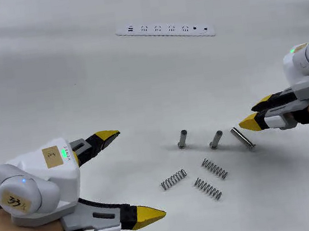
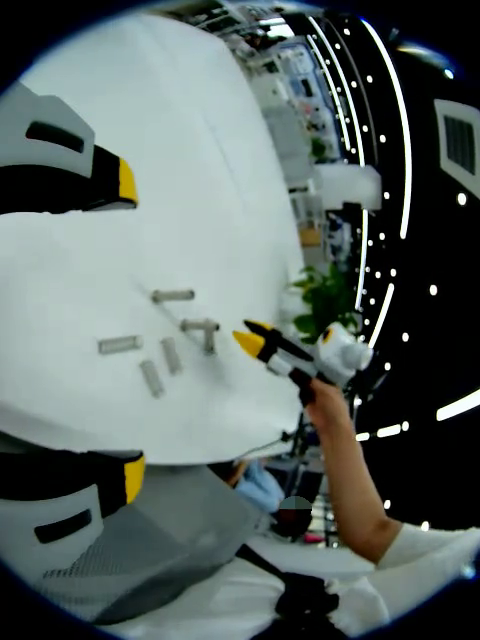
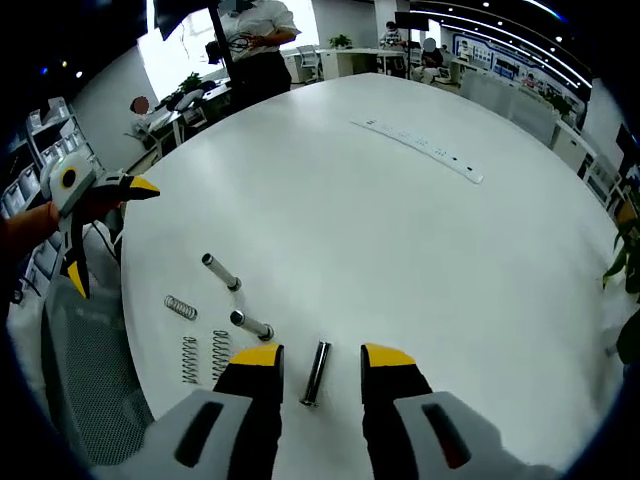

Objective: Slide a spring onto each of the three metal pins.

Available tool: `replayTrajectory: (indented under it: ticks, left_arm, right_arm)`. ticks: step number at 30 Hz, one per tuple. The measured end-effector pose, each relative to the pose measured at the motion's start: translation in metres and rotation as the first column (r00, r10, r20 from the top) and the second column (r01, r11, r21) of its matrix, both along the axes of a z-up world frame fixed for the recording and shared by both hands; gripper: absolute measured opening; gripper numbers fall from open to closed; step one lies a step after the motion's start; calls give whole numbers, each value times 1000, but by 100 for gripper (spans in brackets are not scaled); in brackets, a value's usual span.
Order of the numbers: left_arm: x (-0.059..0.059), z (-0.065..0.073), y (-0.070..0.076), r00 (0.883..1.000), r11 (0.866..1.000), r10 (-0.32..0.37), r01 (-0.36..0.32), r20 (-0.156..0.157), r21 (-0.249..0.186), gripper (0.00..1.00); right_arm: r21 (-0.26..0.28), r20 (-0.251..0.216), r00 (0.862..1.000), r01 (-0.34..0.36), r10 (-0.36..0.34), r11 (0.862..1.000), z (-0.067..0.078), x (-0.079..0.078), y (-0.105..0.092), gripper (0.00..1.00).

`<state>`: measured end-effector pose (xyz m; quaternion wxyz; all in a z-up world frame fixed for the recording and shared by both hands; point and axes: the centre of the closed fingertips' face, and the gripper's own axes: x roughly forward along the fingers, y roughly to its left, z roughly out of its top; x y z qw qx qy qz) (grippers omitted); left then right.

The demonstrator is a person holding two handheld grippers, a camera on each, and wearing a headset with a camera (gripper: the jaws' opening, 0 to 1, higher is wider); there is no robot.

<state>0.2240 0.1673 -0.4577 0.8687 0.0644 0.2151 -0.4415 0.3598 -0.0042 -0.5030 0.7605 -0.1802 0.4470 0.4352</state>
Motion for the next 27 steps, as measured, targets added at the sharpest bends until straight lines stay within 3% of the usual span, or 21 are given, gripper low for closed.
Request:
replayTrajectory:
  ticks: [13, 27]
  left_arm:
    - [2, -5, 0, 1000, 1000, 0, 0, -10, -6, 100]
    - [0, -10, -2, 999, 1000, -25, 25, -24, 4, 100]
  right_arm:
    - [-96, -71, 997, 19, -26, 995, -27, -5, 4, 25]
    - [-145, -116, 992, 27, -44, 989, -42, -7, 8, 18]
